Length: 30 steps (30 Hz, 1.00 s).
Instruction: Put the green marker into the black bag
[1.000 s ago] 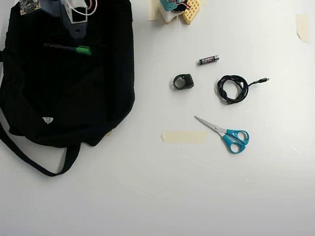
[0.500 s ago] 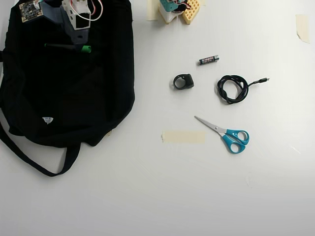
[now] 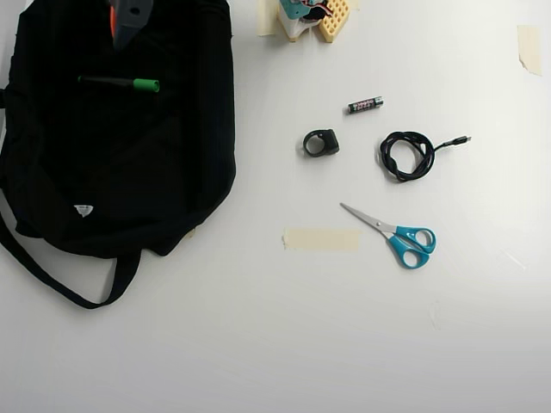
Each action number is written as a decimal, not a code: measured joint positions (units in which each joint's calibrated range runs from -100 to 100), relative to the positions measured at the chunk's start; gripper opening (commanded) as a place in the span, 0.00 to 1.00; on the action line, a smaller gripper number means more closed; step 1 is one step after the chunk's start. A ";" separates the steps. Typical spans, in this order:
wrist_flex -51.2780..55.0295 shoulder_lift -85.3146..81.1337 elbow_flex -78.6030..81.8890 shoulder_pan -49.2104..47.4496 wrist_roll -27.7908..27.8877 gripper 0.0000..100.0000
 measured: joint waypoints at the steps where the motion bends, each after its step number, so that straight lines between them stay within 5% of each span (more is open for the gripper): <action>1: -0.52 -0.08 0.55 0.66 -0.05 0.31; 6: -0.69 -0.08 1.89 1.18 0.05 0.42; 12: -0.69 -0.08 1.89 -0.66 -0.15 0.41; 16: -0.60 -0.08 1.89 -3.38 -0.15 0.04; 17: -0.60 -0.08 1.89 -4.19 -0.15 0.02; 23: 0.77 -15.94 3.46 -17.71 -0.05 0.02; 30: 0.17 -49.90 35.14 -36.00 0.00 0.02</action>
